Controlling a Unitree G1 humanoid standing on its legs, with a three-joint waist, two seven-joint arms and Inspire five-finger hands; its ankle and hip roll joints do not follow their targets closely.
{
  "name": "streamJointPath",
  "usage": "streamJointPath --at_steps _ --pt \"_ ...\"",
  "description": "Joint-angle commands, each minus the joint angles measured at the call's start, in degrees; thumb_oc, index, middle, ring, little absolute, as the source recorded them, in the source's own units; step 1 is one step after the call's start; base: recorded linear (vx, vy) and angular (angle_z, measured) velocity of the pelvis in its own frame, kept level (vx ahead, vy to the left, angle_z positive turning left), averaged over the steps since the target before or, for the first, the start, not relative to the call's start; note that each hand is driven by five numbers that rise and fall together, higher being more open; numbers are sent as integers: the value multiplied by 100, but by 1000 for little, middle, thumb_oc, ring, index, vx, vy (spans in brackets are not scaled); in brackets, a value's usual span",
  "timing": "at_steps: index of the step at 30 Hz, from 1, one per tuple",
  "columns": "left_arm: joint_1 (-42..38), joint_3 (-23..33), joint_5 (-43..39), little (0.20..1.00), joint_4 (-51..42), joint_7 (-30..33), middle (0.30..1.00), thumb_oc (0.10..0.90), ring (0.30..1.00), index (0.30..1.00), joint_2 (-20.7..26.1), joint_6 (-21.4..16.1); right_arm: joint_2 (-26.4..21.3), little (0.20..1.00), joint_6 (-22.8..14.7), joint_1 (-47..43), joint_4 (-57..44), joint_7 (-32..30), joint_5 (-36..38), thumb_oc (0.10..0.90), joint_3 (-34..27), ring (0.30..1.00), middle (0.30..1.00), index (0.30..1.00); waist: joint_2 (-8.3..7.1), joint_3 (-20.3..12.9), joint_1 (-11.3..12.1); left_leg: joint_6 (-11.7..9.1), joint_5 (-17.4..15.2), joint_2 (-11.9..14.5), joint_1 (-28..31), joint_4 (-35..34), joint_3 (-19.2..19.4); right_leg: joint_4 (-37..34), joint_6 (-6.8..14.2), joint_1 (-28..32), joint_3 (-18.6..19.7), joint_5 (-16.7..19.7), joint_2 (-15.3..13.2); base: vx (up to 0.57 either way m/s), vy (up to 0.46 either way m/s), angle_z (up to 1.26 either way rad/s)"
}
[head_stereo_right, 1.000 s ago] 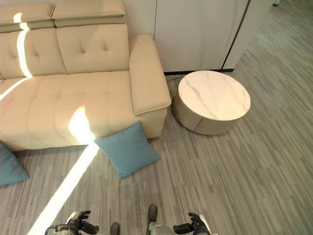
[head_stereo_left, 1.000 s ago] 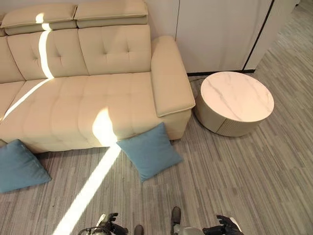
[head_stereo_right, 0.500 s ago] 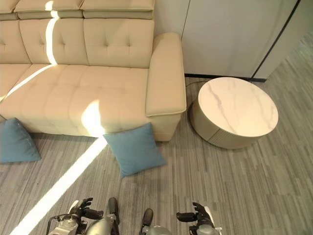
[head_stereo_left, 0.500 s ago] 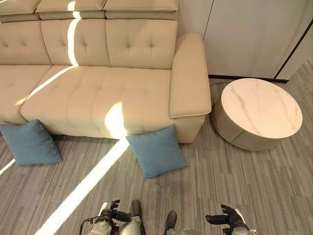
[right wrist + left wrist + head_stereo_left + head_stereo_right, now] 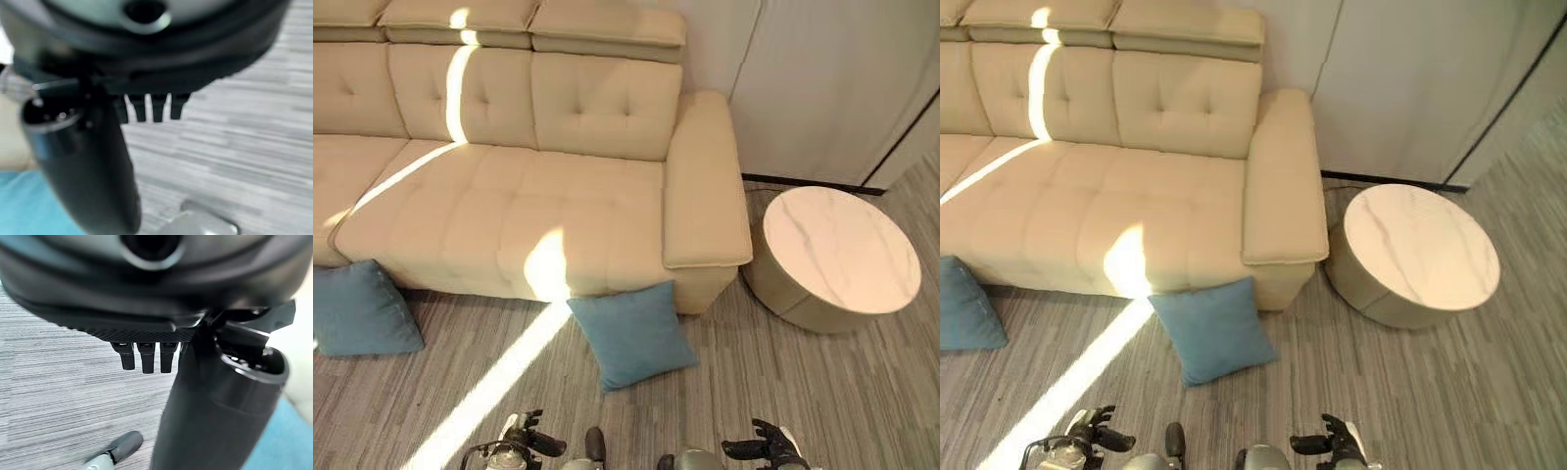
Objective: Pick up all the scattered cushions and arrange them neatly on the sofa.
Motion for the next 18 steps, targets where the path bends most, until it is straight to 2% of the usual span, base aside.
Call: streamJointPath --at_steps 1,5,8,14,17,18 --pt "-56 -41 107 900 -31 88 900 800 900 900 160 -183 -223 900 -68 4 -143 -113 -4 800 63 900 900 900 -256 43 -31 -393 -701 -243 -151 582 -232 -1483 143 210 297 991 39 191 -112 27" --pt "-100 80 -23 900 -45 187 900 800 900 900 189 -214 -238 900 -95 -62 -195 -185 -8 800 98 900 900 900 -361 74 32 -441 -721 -248 -209 602 -216 -1751 180 358 168 1157 -16 54 -105 52" --pt "-244 192 -238 900 -240 272 900 800 900 900 271 -300 -371 900 -212 -175 -489 -294 62 800 35 900 900 900 -392 109 41 -523 -630 -193 -494 579 -243 -1881 139 257 60 1215 5 -67 -143 6" --pt "-696 221 -906 900 -1093 645 900 800 900 900 421 -629 -994 900 -450 -620 -1499 -724 229 800 -203 900 900 900 -351 416 15 -713 -423 -82 -1461 720 -376 -1886 32 -425 -142 1285 24 -155 -125 21" --pt "-1137 132 -1225 900 -1316 825 900 800 900 900 497 -742 -1236 900 -482 -1187 -1607 -941 245 800 -73 900 900 900 -319 545 19 -782 -313 -39 -2159 945 -424 -1693 -41 -1066 -223 1281 34 -135 -99 15" --pt "-1137 132 -1225 900 -1316 825 900 800 900 900 497 -742 -1236 900 -482 -1187 -1607 -941 245 800 -73 900 900 900 -319 544 19 -782 -314 -39 -2160 946 -424 -1693 -41 -1067 -224 1281 34 -108 -86 12"
